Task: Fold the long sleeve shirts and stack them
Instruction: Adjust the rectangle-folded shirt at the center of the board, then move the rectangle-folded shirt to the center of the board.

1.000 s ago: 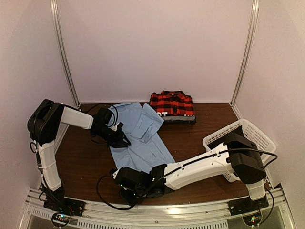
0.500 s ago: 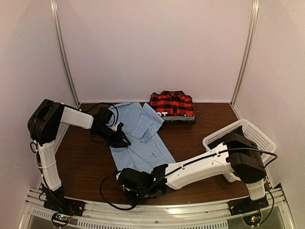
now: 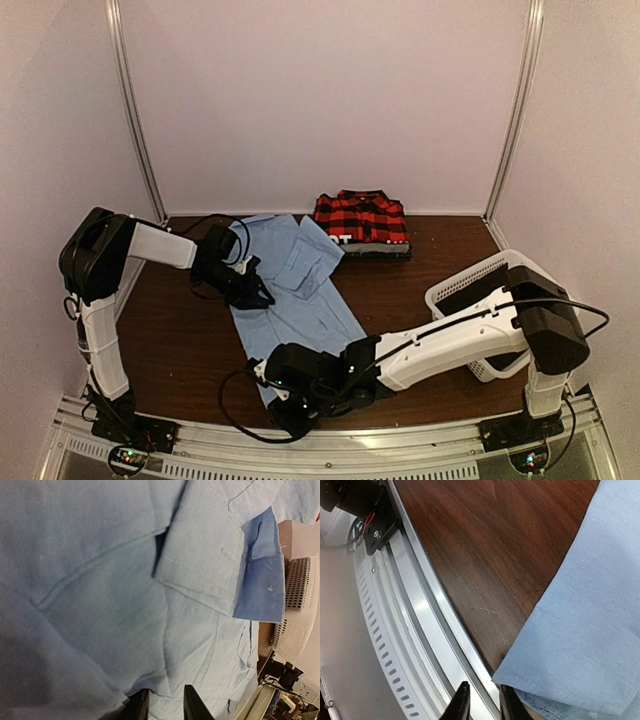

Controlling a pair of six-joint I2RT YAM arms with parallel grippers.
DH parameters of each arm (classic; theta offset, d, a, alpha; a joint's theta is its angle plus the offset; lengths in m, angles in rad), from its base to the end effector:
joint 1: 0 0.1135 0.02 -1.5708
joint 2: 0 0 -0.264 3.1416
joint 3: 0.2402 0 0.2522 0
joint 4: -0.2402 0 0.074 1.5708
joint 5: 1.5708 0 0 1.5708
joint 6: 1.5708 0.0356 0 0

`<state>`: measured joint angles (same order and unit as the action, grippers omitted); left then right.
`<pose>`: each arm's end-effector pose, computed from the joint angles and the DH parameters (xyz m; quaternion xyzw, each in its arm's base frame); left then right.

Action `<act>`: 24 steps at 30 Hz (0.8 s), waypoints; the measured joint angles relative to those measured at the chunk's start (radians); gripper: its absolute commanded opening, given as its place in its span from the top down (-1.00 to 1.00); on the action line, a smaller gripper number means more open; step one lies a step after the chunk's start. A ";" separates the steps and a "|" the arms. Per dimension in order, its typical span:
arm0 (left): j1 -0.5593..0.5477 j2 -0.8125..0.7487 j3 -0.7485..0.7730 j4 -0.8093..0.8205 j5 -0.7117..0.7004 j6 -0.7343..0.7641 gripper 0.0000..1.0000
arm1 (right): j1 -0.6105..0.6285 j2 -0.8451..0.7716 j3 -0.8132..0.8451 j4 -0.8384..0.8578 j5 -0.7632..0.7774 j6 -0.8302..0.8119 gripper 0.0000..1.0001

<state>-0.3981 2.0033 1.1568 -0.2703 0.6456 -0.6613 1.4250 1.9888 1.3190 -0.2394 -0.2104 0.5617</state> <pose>0.3446 -0.1682 0.1174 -0.0505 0.9254 -0.3746 0.0280 0.0541 0.4199 0.1639 -0.4245 0.8400 0.3248 0.0931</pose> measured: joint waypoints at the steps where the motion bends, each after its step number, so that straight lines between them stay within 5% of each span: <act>1: 0.000 0.000 0.001 -0.002 0.000 0.002 0.48 | -0.003 -0.005 -0.002 -0.002 -0.003 0.001 0.40; 5: 0.000 0.004 0.013 -0.019 0.000 0.014 0.47 | -0.021 -0.063 -0.025 -0.004 -0.019 0.012 0.23; 11: 0.000 0.006 0.048 -0.074 -0.018 0.042 0.45 | -0.122 -0.187 -0.056 -0.011 0.003 0.022 0.25; 24: -0.008 -0.015 0.125 -0.151 -0.042 0.077 0.43 | -0.351 -0.199 -0.129 -0.027 0.111 -0.015 0.23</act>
<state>-0.4061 1.9881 1.2819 -0.4217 0.6033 -0.5842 1.0740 1.7901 1.1900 -0.2661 -0.0994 0.5468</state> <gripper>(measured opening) 0.282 0.364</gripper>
